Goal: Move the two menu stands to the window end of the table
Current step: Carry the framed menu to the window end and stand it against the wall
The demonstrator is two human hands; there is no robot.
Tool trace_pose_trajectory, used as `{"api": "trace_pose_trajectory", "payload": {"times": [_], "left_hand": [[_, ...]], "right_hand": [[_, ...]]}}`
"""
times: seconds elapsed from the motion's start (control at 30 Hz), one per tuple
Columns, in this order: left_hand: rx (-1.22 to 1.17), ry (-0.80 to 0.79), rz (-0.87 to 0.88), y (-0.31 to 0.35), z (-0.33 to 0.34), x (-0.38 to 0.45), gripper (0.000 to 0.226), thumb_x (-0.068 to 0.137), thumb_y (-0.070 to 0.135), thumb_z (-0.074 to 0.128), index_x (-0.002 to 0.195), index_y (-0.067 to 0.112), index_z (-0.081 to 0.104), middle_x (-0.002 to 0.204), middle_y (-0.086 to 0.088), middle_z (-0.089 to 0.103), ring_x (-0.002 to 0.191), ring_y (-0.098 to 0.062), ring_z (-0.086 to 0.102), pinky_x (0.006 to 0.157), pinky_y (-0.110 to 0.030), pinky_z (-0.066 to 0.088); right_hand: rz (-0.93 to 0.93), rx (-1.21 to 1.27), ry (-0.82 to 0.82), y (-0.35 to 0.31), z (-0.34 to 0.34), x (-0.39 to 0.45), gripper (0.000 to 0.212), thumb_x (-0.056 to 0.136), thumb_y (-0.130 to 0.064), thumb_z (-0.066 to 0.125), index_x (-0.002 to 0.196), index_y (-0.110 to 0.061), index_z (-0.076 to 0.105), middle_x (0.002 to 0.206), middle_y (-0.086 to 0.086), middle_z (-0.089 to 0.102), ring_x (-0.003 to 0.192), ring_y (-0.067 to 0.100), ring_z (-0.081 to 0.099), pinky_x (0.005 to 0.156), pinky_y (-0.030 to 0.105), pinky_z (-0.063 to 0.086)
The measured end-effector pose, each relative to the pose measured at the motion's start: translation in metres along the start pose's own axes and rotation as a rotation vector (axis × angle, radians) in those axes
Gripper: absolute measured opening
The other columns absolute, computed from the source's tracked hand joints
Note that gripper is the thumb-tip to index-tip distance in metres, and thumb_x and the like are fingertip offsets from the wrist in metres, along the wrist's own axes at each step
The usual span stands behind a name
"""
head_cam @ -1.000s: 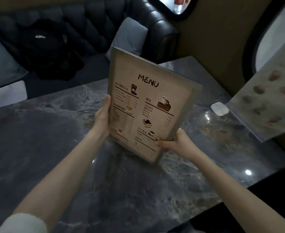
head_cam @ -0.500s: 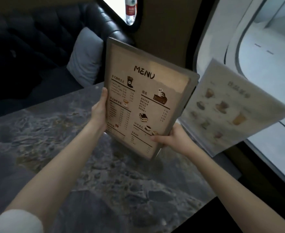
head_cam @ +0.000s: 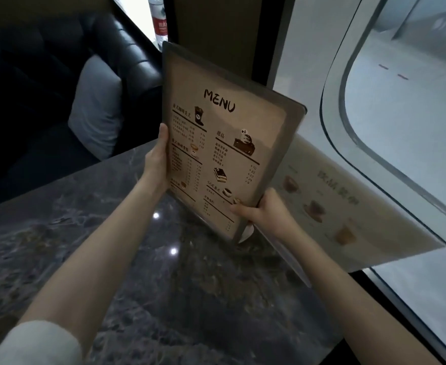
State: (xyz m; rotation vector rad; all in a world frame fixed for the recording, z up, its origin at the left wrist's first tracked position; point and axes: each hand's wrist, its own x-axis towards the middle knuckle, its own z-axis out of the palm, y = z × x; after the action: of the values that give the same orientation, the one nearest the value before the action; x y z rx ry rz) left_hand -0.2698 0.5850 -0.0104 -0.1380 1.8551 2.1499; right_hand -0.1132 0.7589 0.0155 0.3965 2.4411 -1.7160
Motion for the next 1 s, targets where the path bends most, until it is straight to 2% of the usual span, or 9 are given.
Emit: {"api": "trace_pose_trajectory", "payload": {"times": [0.07, 0.17, 0.3, 0.43, 0.57, 0.67, 0.83, 0.93, 1.0], "left_hand": [[0.023, -0.004, -0.006, 0.001, 0.01, 0.016, 0.081, 0.064, 0.075, 0.056, 0.118, 0.016, 0.064, 0.12, -0.004, 0.068, 0.111, -0.022, 0.063, 0.102, -0.045, 0.046], [0.053, -0.014, -0.028, 0.001, 0.021, 0.038, 0.078, 0.058, 0.077, 0.058, 0.11, 0.02, 0.068, 0.116, -0.002, 0.07, 0.109, -0.021, 0.065, 0.101, -0.045, 0.047], [0.094, -0.015, 0.006, -0.003, 0.029, 0.063, 0.057, 0.074, 0.069, 0.052, 0.103, 0.023, 0.07, 0.113, -0.003, 0.071, 0.107, -0.02, 0.065, 0.1, -0.042, 0.048], [0.075, -0.057, 0.01, -0.009, 0.03, 0.082, 0.044, 0.087, 0.059, 0.044, 0.099, 0.025, 0.069, 0.109, -0.002, 0.071, 0.101, -0.018, 0.068, 0.09, -0.036, 0.053], [0.075, -0.071, 0.019, -0.017, 0.024, 0.097, 0.046, 0.09, 0.055, 0.042, 0.107, 0.02, 0.066, 0.113, -0.004, 0.069, 0.1, -0.016, 0.069, 0.086, -0.031, 0.055], [0.11, -0.079, -0.008, -0.024, 0.02, 0.104, 0.047, 0.087, 0.059, 0.042, 0.106, 0.023, 0.066, 0.116, -0.005, 0.068, 0.106, -0.019, 0.066, 0.091, -0.034, 0.052], [0.112, -0.108, -0.015, -0.032, 0.014, 0.105, 0.046, 0.087, 0.059, 0.042, 0.104, 0.025, 0.067, 0.118, -0.006, 0.068, 0.107, -0.018, 0.066, 0.094, -0.035, 0.051], [0.112, -0.101, -0.022, -0.033, 0.012, 0.106, 0.046, 0.088, 0.059, 0.041, 0.104, 0.025, 0.067, 0.117, -0.005, 0.068, 0.105, -0.016, 0.067, 0.092, -0.033, 0.052], [0.119, -0.084, -0.026, -0.034, 0.013, 0.106, 0.044, 0.089, 0.058, 0.04, 0.102, 0.025, 0.067, 0.112, -0.001, 0.07, 0.099, -0.011, 0.069, 0.083, -0.027, 0.054]], "right_hand": [[0.01, -0.001, 0.052, 0.004, -0.001, 0.011, 0.043, 0.079, -0.015, 0.067, 0.12, -0.01, 0.053, 0.126, 0.009, 0.061, 0.114, 0.024, 0.058, 0.091, 0.038, 0.053], [0.026, -0.01, 0.143, 0.012, 0.003, 0.027, 0.043, 0.079, -0.015, 0.067, 0.12, -0.007, 0.054, 0.123, 0.01, 0.063, 0.112, 0.024, 0.06, 0.086, 0.03, 0.052], [0.029, 0.058, 0.195, 0.024, 0.011, 0.048, 0.041, 0.08, -0.014, 0.067, 0.119, -0.007, 0.055, 0.123, 0.011, 0.063, 0.113, 0.024, 0.059, 0.088, 0.034, 0.052], [0.015, 0.064, 0.224, 0.034, 0.019, 0.065, 0.035, 0.08, -0.015, 0.066, 0.112, -0.002, 0.061, 0.115, 0.012, 0.067, 0.105, 0.021, 0.062, 0.075, 0.018, 0.051], [0.022, 0.072, 0.238, 0.043, 0.029, 0.075, 0.033, 0.08, -0.015, 0.066, 0.11, 0.0, 0.062, 0.111, 0.014, 0.068, 0.099, 0.018, 0.063, 0.08, 0.027, 0.055], [0.019, 0.087, 0.237, 0.047, 0.034, 0.08, 0.033, 0.08, -0.014, 0.066, 0.11, 0.002, 0.062, 0.111, 0.016, 0.068, 0.098, 0.02, 0.064, 0.081, 0.032, 0.056], [-0.015, 0.056, 0.244, 0.053, 0.039, 0.082, 0.033, 0.081, -0.014, 0.066, 0.108, 0.004, 0.062, 0.107, 0.018, 0.069, 0.088, 0.011, 0.061, 0.072, 0.021, 0.053], [-0.006, 0.049, 0.247, 0.053, 0.039, 0.083, 0.033, 0.081, -0.015, 0.066, 0.107, 0.005, 0.062, 0.105, 0.02, 0.069, 0.087, 0.014, 0.062, 0.076, 0.032, 0.057], [-0.017, 0.046, 0.246, 0.052, 0.04, 0.084, 0.033, 0.081, -0.014, 0.066, 0.108, 0.005, 0.062, 0.106, 0.019, 0.069, 0.089, 0.014, 0.062, 0.076, 0.03, 0.056]]}}
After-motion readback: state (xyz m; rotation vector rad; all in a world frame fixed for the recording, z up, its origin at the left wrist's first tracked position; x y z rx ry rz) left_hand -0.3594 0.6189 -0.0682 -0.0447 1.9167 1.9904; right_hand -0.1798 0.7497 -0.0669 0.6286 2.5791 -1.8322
